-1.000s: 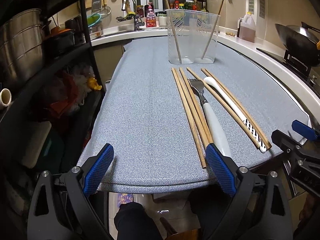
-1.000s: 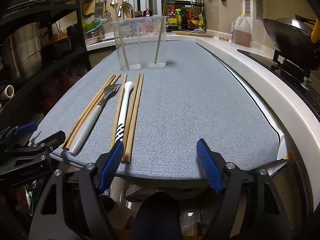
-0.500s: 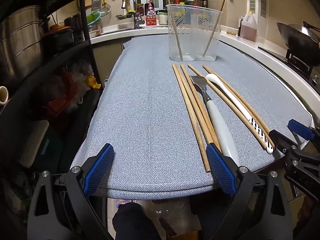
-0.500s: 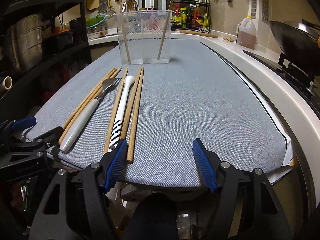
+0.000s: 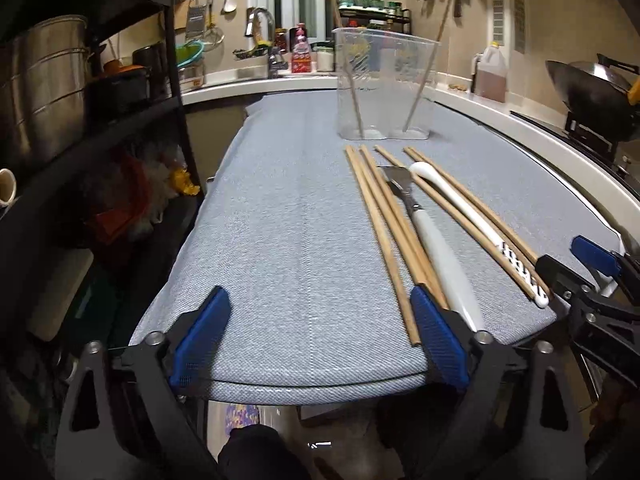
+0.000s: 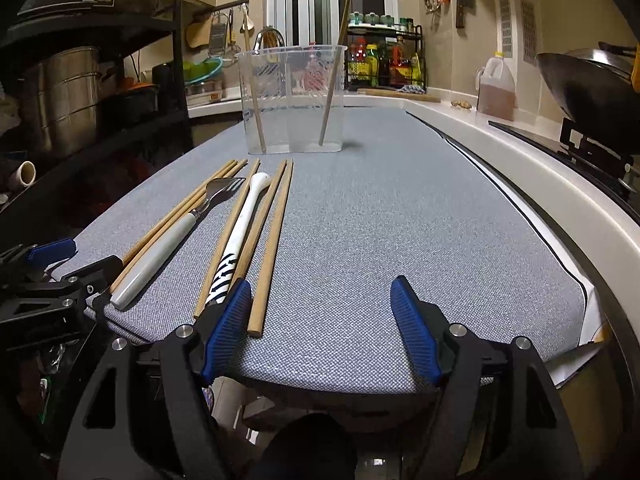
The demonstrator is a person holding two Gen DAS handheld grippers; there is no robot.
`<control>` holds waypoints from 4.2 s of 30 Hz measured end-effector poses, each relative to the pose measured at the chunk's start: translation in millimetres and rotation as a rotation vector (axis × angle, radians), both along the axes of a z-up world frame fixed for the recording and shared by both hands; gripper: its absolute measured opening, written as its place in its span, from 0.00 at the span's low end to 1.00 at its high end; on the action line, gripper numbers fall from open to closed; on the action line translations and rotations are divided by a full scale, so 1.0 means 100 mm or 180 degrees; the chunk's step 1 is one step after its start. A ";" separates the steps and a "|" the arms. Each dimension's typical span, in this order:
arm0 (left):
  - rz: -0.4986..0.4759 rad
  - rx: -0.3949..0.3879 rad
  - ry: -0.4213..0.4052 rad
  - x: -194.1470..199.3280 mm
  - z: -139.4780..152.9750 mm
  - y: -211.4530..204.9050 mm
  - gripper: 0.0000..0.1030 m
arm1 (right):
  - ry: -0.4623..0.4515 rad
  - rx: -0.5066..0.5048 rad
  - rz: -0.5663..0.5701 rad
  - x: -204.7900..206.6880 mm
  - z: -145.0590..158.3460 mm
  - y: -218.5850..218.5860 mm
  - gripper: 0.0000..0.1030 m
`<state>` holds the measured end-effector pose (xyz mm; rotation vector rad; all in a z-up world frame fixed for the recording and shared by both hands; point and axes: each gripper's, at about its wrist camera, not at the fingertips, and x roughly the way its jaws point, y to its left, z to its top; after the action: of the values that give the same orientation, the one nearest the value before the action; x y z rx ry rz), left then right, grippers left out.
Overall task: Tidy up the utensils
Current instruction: 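Move both open tools back toward the remaining chopsticks, then grasp a chopstick with the left tool while the right tool grasps another, then lift both held chopsticks and lower them into the clear container, then open both tools to release the chopsticks inside the container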
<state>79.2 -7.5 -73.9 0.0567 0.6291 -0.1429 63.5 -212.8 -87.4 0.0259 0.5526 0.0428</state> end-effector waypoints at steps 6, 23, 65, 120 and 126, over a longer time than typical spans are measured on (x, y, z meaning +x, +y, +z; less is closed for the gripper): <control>-0.0413 0.0146 -0.0036 -0.04 0.04 -0.19 0.14 | -0.0078 0.0151 0.0204 -0.04 0.00 0.03 0.12; -0.0428 -0.0134 -0.0035 -0.11 0.38 0.02 0.05 | -0.0121 0.0200 0.0184 -0.18 0.33 -0.02 0.06; -0.0432 -0.0236 -0.0375 0.63 1.99 0.15 0.05 | -0.0811 0.0023 0.0349 0.46 2.04 -0.03 0.06; -0.0522 -0.0383 -0.1117 2.15 2.70 -0.47 0.05 | -0.1059 0.0162 0.0290 2.16 2.75 -0.22 0.06; -0.0226 -0.0353 -0.0881 2.27 2.47 -0.35 0.80 | -0.0901 0.0256 0.0273 2.15 2.54 -0.25 0.13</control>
<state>305.8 -42.5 173.1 -0.0084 0.3424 -0.2340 278.8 -237.3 166.7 0.0733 0.2684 0.1500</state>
